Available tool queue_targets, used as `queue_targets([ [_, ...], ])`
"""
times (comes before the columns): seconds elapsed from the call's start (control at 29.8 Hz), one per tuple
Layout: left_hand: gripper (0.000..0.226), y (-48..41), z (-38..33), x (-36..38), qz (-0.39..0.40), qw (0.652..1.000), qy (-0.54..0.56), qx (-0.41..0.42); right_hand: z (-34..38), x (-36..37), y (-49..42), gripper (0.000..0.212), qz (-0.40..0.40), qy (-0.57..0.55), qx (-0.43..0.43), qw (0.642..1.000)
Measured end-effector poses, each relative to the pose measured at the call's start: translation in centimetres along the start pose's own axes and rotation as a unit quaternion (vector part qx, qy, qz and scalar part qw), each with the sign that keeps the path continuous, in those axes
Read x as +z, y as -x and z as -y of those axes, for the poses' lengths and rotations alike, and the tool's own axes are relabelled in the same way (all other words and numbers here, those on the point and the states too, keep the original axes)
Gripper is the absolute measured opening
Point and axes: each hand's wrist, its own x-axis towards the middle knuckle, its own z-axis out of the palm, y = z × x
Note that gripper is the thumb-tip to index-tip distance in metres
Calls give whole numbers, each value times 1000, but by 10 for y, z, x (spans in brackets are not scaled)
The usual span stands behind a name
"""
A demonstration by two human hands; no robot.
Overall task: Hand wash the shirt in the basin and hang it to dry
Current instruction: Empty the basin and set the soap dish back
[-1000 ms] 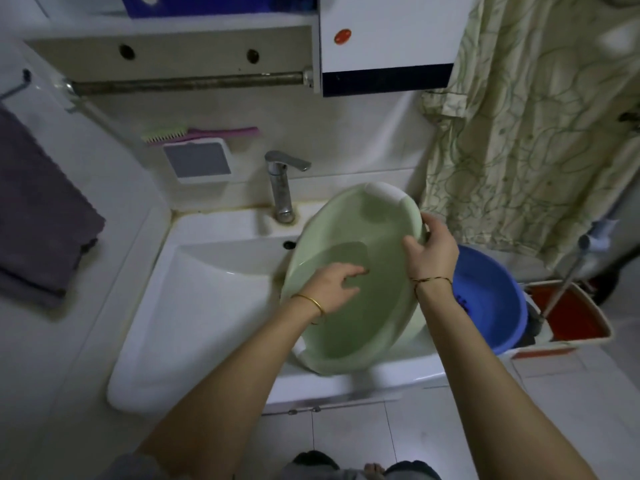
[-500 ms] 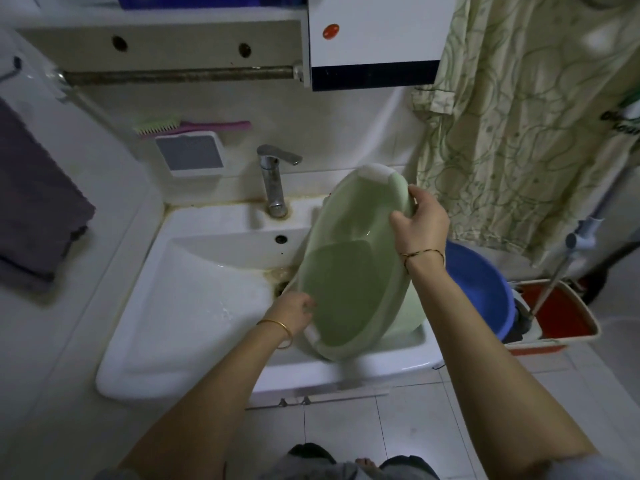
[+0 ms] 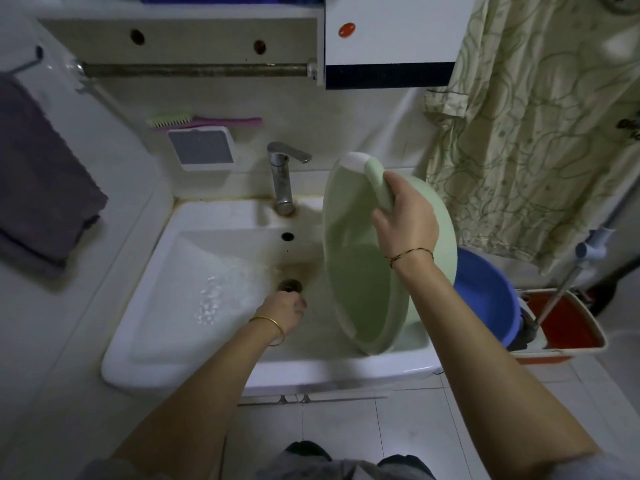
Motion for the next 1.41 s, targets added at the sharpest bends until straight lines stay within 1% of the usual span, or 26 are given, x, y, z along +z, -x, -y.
queue_targets([
  [0.23,31,-3,-4,5,19,1000,4,-9,12,2,22,53,22,74,-69,995],
  [0.34,29,-5,-5,8,22,1000,8,-8,14,2,27,60,21,90,-91,992],
  [0.5,34,-7,-5,10,31,1000,-4,5,17,4,32,62,13,120,-131,984],
  [0.57,33,-7,-6,9,30,999,-8,6,17,6,35,61,-8,122,-147,982],
  [0.67,23,-5,-7,9,28,999,-10,15,17,12,38,59,-52,99,-159,981],
  [0.77,34,-3,-6,10,23,1000,-8,12,14,13,41,58,-87,90,-172,977],
  [0.97,36,3,-3,12,35,999,-5,3,14,12,45,59,-101,81,-173,976],
  [1.14,35,8,1,12,33,999,2,-12,16,5,47,61,-55,93,-149,983],
  [1.24,35,10,3,14,30,999,18,-21,16,2,48,63,-48,99,-133,985],
  [1.41,34,14,6,13,29,997,56,-32,16,8,52,61,-60,83,-157,982],
])
